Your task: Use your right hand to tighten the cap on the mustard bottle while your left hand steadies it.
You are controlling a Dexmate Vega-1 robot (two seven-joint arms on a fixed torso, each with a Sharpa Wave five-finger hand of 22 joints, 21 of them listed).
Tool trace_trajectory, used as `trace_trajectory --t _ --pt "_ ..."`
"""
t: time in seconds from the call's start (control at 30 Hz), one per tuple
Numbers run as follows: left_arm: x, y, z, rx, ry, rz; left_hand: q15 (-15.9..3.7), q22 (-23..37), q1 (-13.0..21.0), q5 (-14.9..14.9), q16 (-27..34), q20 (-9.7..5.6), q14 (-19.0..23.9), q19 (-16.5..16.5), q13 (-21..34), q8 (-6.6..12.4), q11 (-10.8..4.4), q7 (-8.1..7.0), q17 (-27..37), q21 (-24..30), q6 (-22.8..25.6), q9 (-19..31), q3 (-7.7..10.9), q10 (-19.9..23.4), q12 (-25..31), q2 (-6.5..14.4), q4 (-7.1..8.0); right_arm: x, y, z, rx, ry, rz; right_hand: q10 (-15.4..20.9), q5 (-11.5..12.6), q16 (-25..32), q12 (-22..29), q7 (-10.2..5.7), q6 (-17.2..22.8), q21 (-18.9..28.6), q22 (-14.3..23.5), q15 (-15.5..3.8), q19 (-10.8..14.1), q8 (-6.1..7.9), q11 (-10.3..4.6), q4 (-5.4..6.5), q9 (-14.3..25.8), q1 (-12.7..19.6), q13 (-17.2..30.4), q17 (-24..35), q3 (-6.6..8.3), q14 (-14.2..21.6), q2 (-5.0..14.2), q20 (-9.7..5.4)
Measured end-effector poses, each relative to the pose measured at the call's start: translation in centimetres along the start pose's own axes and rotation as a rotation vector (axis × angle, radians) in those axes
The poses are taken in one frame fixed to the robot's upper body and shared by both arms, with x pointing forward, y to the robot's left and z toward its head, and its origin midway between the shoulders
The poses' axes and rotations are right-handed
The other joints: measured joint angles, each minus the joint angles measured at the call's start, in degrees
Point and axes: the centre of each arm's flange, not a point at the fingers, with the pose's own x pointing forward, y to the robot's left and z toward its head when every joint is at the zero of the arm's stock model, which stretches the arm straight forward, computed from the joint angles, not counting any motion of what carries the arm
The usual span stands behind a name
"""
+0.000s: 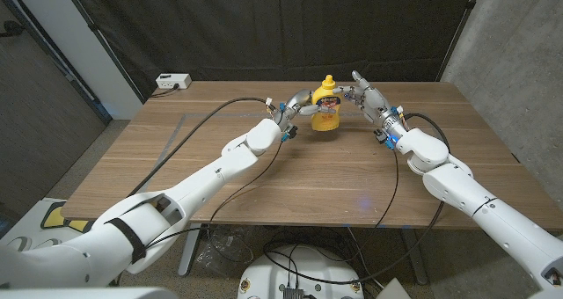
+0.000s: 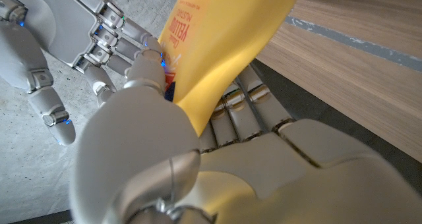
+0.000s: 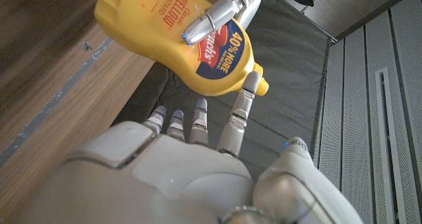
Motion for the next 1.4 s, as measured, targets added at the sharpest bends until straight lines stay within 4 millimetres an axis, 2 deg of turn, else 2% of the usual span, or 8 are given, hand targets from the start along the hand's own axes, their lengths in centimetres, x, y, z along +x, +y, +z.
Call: trace_trajectory --t 0.13,0.2,0.27,0.37,0.53,0.7,0.97,1.4 --pt "0.1 -0.1 0.1 0.0 -0.002 -0.007 0.0 0.0 0.0 0.0 0.0 0.0 0.0 0.0 0.0 -0.01 0.0 0.0 0.0 0.0 0.0 0.0 0.22 0.0 0.0 0.0 -0.22 -0.3 -0.3 -0.1 0.011 0.001 -0.019 -0.6 -0.4 -0.2 -0.3 3.13 -8.9 0.4 0.0 1.0 -0.2 -4.19 1.13 -0.38 -0.3 0.6 0.0 0.0 0.38 1.2 -0.03 0.24" --pt "0.1 -0.2 0.1 0.0 -0.002 -0.008 0.1 0.0 0.0 0.0 0.0 0.0 0.1 0.0 0.0 -0.01 0.0 0.0 0.0 0.0 0.0 0.0 0.22 0.0 0.0 0.0 -0.22 -0.4 -0.4 -0.1 0.017 0.001 -0.026 -1.3 -0.7 -0.5 -0.9 4.1 -12.8 0.4 0.0 1.43 0.0 -5.84 1.73 -0.39 -0.3 0.8 0.0 0.1 0.36 1.0 -0.26 0.44" --pt "0.1 -0.2 0.1 0.0 -0.002 -0.01 0.11 0.0 0.0 0.0 0.0 0.0 0.1 0.0 0.0 -0.01 0.0 0.01 0.0 0.0 0.0 0.0 0.22 0.0 0.0 0.0 -0.22 -0.4 -0.5 -0.1 0.022 0.001 -0.031 -2.5 -0.7 -0.8 -1.3 4.68 -15.5 0.4 0.0 1.89 0.0 -6.96 1.92 -0.62 -0.5 0.8 0.0 0.2 0.13 0.5 -0.26 0.44" --pt "0.1 -0.2 0.3 0.002 -0.008 -0.01 0.11 0.0 0.0 0.0 -0.1 0.0 0.1 0.0 0.0 -0.02 0.0 0.01 0.0 0.0 0.0 0.0 0.22 0.0 0.0 0.0 -0.22 -0.2 -0.8 -0.4 0.029 0.009 -0.036 -4.3 -0.7 -0.9 -2.3 5.16 -17.8 0.4 0.0 1.95 0.0 -7.8 2.09 -0.62 -0.6 0.8 0.0 0.2 0.13 -0.7 -0.26 0.44" --pt "0.0 -0.3 0.4 0.002 -0.011 -0.012 0.11 0.0 0.0 0.0 0.1 0.0 0.1 0.0 0.0 -0.05 0.0 0.0 0.0 0.0 0.0 0.3 0.22 0.0 0.0 0.0 -0.22 0.3 -0.8 -0.5 0.03 0.011 -0.023 -5.7 -0.7 -1.4 -2.9 3.68 -17.8 0.4 0.0 2.0 0.0 -7.79 1.55 -0.62 -0.7 0.8 0.0 0.2 0.13 -2.4 -0.27 0.44" --pt "-0.2 -0.5 0.5 0.0 -0.011 -0.015 0.12 0.0 0.0 0.0 0.1 0.0 0.1 0.0 -0.1 -0.06 0.0 0.0 0.0 0.0 0.0 0.3 0.46 0.0 0.0 0.0 -0.46 1.1 -0.5 -0.8 0.037 0.012 0.007 -5.9 -0.7 -1.5 -2.9 2.46 -15.9 0.4 0.0 2.02 0.0 -6.96 1.31 -0.61 -0.8 0.6 0.0 0.2 0.13 -2.5 -0.49 0.44" --pt "-0.2 -0.8 0.6 -0.002 -0.011 -0.024 0.2 0.0 0.0 0.0 0.1 0.0 0.0 0.0 -0.1 -0.17 -0.01 0.0 -0.1 0.0 0.0 0.3 0.46 0.0 0.0 0.0 -0.46 2.2 -0.2 -0.8 0.049 0.004 0.037 -5.9 -0.7 -1.5 -2.9 2.14 -15.1 0.4 0.0 2.02 0.0 -6.96 1.31 -0.61 -0.8 0.6 0.0 0.2 0.13 -2.5 -0.49 0.43" --pt "-0.3 -1.0 0.4 -0.007 -0.004 -0.031 0.22 0.0 0.0 0.0 0.1 0.0 0.0 0.0 0.0 -0.27 -0.01 0.02 0.0 -0.4 0.0 0.2 0.72 0.0 -0.2 0.0 -0.72 3.0 0.1 -0.7 0.058 -0.006 0.069 -5.5 -0.7 -1.3 -2.9 1.63 -11.8 0.4 0.0 2.01 0.0 -5.63 1.68 -0.61 -1.1 0.6 0.1 0.1 0.13 -2.5 -0.49 0.43"
